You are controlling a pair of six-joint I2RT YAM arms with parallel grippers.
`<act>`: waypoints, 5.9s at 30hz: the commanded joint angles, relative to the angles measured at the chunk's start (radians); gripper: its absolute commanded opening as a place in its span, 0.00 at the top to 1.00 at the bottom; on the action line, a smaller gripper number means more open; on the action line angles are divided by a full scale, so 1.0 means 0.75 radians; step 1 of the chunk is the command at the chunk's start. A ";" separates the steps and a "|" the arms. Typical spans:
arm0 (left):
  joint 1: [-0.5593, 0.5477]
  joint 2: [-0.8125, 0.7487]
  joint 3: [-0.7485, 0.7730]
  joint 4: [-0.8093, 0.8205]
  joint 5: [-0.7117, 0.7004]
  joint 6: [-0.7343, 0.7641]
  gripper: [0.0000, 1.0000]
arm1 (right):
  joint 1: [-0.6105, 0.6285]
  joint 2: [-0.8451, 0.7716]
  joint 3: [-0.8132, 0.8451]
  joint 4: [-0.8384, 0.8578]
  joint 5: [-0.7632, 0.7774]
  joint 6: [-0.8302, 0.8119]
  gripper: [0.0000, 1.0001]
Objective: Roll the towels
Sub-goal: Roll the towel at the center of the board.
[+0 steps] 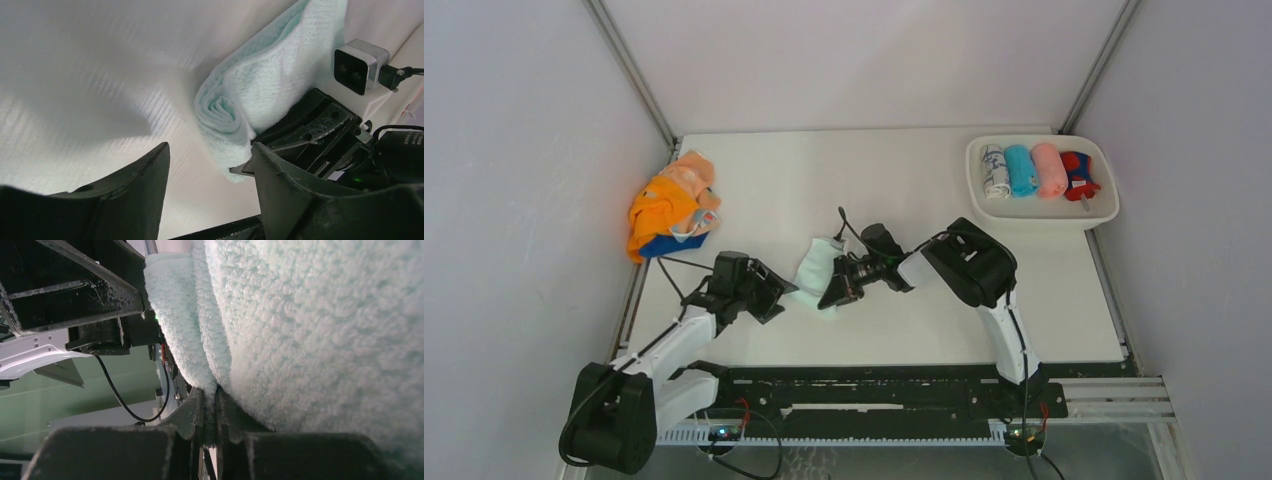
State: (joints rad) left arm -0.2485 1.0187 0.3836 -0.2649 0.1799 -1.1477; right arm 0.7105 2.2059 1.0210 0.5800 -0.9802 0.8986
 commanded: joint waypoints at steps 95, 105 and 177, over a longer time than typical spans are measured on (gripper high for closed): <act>0.041 -0.088 0.192 -0.282 -0.164 0.140 0.33 | 0.296 -0.403 0.042 -0.530 0.382 -0.862 1.00; 0.039 -0.210 0.052 -0.185 -0.034 0.030 0.25 | 0.058 -0.103 -0.052 0.228 -0.048 -0.073 1.00; -0.046 0.257 0.252 -0.304 -0.197 0.307 0.99 | 0.822 -0.340 0.169 -0.699 1.816 -1.533 0.42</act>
State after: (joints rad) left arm -0.2886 1.1973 0.5453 -0.4713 0.0330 -0.9565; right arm 1.3228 1.9232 1.1057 0.0334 0.3401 -0.2222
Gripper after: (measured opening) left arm 0.167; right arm 0.588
